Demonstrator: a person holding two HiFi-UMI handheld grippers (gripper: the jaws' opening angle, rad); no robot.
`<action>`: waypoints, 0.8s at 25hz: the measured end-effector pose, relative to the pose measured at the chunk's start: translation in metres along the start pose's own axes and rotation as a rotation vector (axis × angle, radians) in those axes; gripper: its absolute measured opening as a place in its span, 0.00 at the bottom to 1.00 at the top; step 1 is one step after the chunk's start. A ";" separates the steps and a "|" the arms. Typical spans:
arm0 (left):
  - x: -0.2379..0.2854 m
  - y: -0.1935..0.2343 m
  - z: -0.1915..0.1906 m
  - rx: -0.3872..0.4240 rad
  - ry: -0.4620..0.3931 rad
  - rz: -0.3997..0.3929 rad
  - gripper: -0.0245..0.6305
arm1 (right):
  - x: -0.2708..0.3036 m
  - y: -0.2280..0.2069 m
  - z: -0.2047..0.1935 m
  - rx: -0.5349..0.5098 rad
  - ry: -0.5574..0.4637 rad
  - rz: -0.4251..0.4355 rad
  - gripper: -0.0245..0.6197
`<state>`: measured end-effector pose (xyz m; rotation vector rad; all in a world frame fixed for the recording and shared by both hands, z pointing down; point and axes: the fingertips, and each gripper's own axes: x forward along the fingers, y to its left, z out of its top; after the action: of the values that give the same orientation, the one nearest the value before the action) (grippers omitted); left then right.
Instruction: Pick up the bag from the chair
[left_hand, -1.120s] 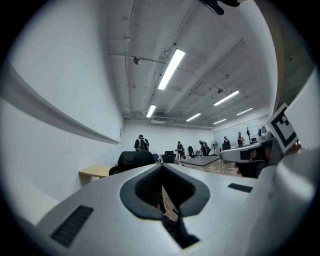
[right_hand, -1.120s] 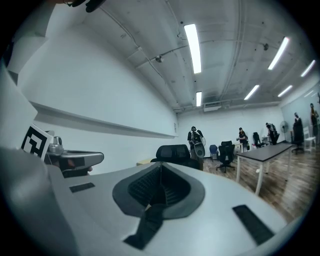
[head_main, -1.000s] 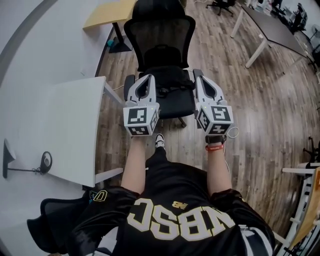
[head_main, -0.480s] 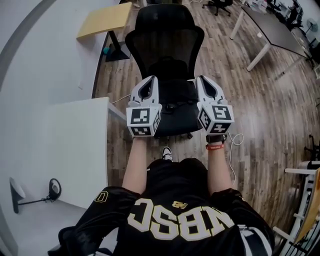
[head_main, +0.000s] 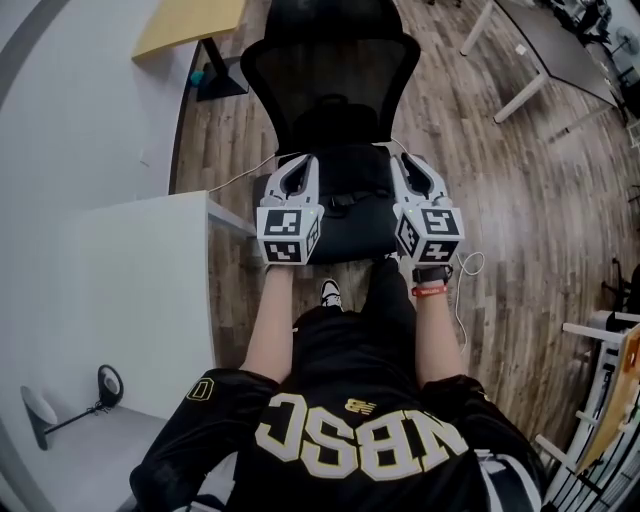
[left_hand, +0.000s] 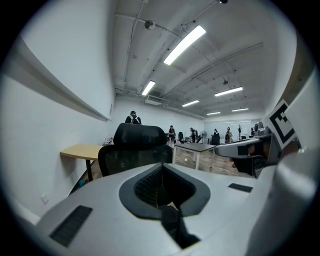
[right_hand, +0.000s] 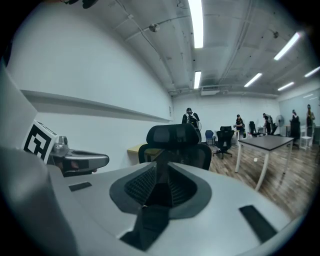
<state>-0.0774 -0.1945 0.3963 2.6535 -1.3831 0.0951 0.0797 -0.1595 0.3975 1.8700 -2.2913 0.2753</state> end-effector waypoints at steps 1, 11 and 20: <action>0.005 0.002 -0.005 -0.001 0.012 0.004 0.06 | 0.006 -0.003 -0.006 0.002 0.012 0.005 0.14; 0.061 0.031 -0.082 -0.070 0.186 0.061 0.12 | 0.073 -0.035 -0.075 0.049 0.173 0.070 0.20; 0.106 0.051 -0.162 -0.102 0.392 0.102 0.28 | 0.131 -0.063 -0.146 0.021 0.356 0.131 0.27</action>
<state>-0.0564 -0.2827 0.5744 2.3177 -1.3454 0.5112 0.1179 -0.2603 0.5735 1.5333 -2.1704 0.5993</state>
